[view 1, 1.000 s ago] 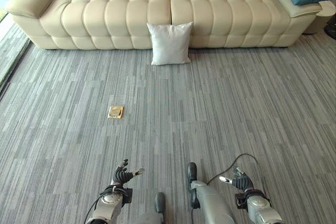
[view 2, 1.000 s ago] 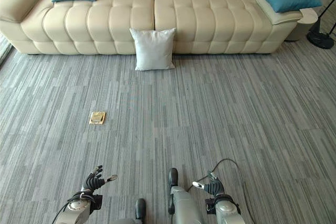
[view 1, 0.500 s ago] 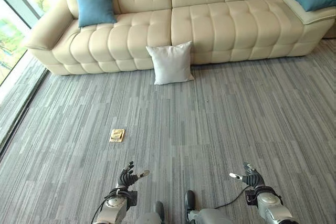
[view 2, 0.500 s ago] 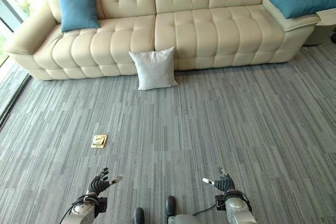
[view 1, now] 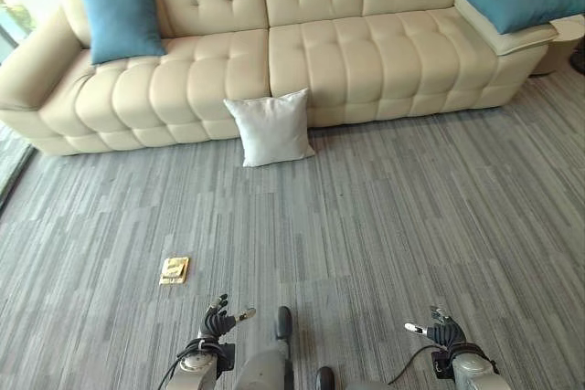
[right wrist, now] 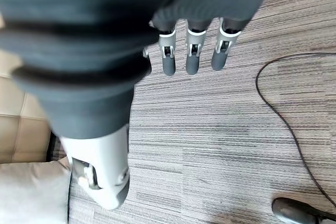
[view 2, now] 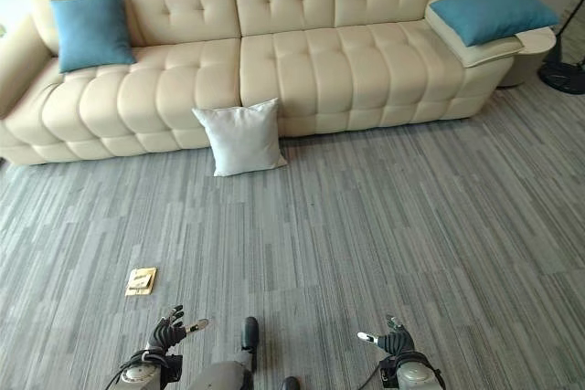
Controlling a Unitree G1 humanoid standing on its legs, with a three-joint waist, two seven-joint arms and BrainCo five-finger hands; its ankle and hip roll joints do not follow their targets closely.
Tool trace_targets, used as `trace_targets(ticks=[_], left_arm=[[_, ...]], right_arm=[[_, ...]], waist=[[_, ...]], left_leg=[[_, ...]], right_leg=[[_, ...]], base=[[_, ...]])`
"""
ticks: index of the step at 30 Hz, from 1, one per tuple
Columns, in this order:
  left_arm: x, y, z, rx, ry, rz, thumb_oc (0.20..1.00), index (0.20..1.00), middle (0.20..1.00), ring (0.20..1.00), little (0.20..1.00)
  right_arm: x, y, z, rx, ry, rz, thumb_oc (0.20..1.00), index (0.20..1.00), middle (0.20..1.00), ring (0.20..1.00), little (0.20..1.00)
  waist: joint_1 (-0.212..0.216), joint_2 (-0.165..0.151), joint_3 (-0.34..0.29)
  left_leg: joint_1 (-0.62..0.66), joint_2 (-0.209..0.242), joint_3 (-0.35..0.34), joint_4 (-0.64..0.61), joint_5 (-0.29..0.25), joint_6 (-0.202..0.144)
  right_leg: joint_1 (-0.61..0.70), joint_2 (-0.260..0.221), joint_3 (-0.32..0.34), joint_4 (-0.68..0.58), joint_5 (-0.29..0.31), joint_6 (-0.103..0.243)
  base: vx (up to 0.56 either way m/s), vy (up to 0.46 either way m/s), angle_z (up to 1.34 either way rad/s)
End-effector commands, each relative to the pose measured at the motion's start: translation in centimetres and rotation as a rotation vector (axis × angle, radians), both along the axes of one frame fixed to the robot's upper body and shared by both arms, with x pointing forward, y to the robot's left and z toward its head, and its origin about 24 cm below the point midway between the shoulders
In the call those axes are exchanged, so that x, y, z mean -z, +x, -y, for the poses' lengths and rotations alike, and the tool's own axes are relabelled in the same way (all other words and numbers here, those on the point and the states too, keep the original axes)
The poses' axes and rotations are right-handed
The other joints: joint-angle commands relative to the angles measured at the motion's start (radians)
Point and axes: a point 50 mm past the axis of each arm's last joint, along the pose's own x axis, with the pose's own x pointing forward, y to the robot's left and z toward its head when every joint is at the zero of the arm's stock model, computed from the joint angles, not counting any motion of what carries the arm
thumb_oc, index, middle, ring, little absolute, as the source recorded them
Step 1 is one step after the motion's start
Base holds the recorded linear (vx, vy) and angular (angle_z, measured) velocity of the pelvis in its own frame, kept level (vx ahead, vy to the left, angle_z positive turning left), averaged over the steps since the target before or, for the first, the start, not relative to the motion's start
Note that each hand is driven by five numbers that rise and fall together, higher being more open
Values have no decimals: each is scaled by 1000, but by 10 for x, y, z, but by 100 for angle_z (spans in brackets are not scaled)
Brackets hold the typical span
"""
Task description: Pick up all the scattered cushions and arrange them neatly on the sofa.
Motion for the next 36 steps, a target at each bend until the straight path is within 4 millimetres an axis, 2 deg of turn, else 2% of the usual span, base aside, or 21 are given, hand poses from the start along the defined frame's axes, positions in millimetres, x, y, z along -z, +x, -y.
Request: trace_targets(ticks=[1,2,3,4,6,9,11,13,15,16,18,19,20,21,23,24,25,28,30,34,36], left_arm=[[-20,27,-14,4,52,118,1000,1000,1000,1000,1000],[-21,28,-15,8,59,117,1000,1000,1000,1000,1000],[-21,28,-15,8,59,117,1000,1000,1000,1000,1000],[-24,31,-18,10,69,132,1000,1000,1000,1000,1000],[-26,32,-20,8,73,140,1000,1000,1000,1000,1000],[-27,34,-19,13,71,146,1000,1000,1000,1000,1000],[-28,37,-18,24,68,156,1000,1000,1000,1000,1000],[-31,41,-16,29,63,172,1000,1000,1000,1000,1000],[-32,42,-15,32,62,178,1000,1000,1000,1000,1000],[-36,48,-12,41,59,202,1000,1000,1000,1000,1000],[-37,49,-10,57,56,210,1000,1000,1000,1000,1000],[-37,48,-9,62,53,211,1000,1000,1000,1000,1000],[-37,48,-9,62,53,211,1000,1000,1000,1000,1000],[-37,49,-5,60,31,218,1000,1000,1000,1000,1000],[-39,52,-2,59,11,230,1000,1000,1000,1000,1000],[-38,54,3,60,-6,230,1000,1000,1000,1000,1000],[-37,53,3,64,-8,227,1000,1000,1000,1000,1000],[-35,50,2,71,-1,213,1000,1000,1000,1000,1000],[-33,47,2,74,4,198,1000,1000,1000,1000,1000],[-29,39,-3,56,17,171,1000,1000,1000,1000,1000],[-26,35,-5,46,27,154,1000,1000,1000,1000,1000]], right_arm=[[-9,18,-7,-44,6,65,1000,1000,1000,1000,1000],[-7,17,-9,-47,12,56,1000,1000,1000,1000,1000],[-7,17,-9,-47,12,56,1000,1000,1000,1000,1000],[-5,15,-12,-51,21,50,1000,1000,1000,1000,1000],[-3,12,-13,-40,28,36,1000,1000,1000,1000,1000],[0,8,-13,-28,33,21,1000,1000,1000,1000,1000],[0,9,-12,-15,35,28,1000,1000,1000,1000,1000],[-2,11,-10,-13,26,37,1000,1000,1000,1000,1000],[-3,12,-9,-14,20,40,1000,1000,1000,1000,1000],[-4,11,-6,-15,11,44,1000,1000,1000,1000,1000],[-5,9,-4,-4,10,47,1000,1000,1000,1000,1000],[-4,6,-4,1,16,43,1000,1000,1000,1000,1000],[-4,6,-4,1,16,43,1000,1000,1000,1000,1000],[-3,2,3,26,14,38,1000,1000,1000,1000,1000],[-4,4,7,32,6,38,1000,1000,1000,1000,1000],[-5,4,12,40,-4,36,1000,1000,1000,1000,1000],[-4,3,13,43,-6,30,1000,1000,1000,1000,1000],[-3,0,15,40,-15,13,1000,1000,1000,1000,1000],[-2,-2,17,33,-23,1,1000,1000,1000,1000,1000],[-2,-4,19,16,-45,-10,1000,1000,1000,1000,1000],[0,-9,21,7,-64,-33,1000,1000,1000,1000,1000]], waist=[[12,-28,-10],[11,-31,-7],[12,-31,-7],[6,-31,6],[-1,-21,19],[-14,-4,31],[-47,15,48],[-71,11,62],[-81,10,68],[-100,9,70],[-104,7,65],[-104,6,56],[-104,6,56],[-109,14,32],[-109,20,33],[-104,19,37],[-101,16,39],[-85,2,37],[-77,-1,39],[-56,7,52],[-51,4,54]], left_leg=[[59,64,-23,20,-151,-126],[71,54,-19,18,-164,-113],[71,54,-18,18,-164,-113],[101,38,-14,9,-181,-92],[127,33,-12,0,-193,-79],[173,34,-22,-25,-203,-73],[256,34,-36,-76,-222,-77],[306,20,-53,-88,-240,-81],[321,15,-60,-90,-247,-83],[350,7,-72,-93,-263,-87],[359,3,-80,-91,-273,-88],[370,2,-82,-87,-287,-90],[370,2,-82,-87,-287,-90],[374,21,-86,-17,-318,-107],[347,22,-84,81,-301,-129],[302,29,-59,176,-256,-157],[275,38,-44,194,-246,-158],[227,56,-31,161,-266,-147],[195,84,-40,120,-244,-153],[103,176,-61,11,-99,-187],[53,207,-25,-34,-73,-202]], right_leg=[[-31,-264,91,123,-51,178],[-55,-267,102,177,-24,186],[-56,-267,102,177,-24,186],[-119,-271,113,299,53,198],[-172,-271,107,393,110,197],[-229,-247,93,439,96,178],[-328,-171,27,331,19,159],[-360,-131,0,225,35,166],[-373,-121,-14,189,46,170],[-391,-105,-20,156,63,172],[-363,-109,-11,127,56,164],[-345,-105,4,121,55,146],[-345,-105,4,121,55,146],[-304,-103,6,127,42,120],[-272,-107,-5,124,29,107],[-221,-119,-10,111,7,92],[-206,-129,-13,108,-1,89],[-164,-150,-12,90,-23,91],[-141,-166,-17,86,-45,94],[-92,-186,-10,86,-93,103],[-55,-209,-8,72,-108,114]], base=[[271,244,-4],[117,122,7],[143,163,-1],[126,151,-11],[159,167,7],[177,85,38],[334,20,16],[276,-35,-19],[214,-50,15],[244,-88,51],[198,-81,77],[92,-42,63],[377,-200,20],[348,-193,0],[361,-179,25],[308,-90,35],[315,-43,38],[233,30,21],[226,81,17],[235,161,7],[316,293,6]])
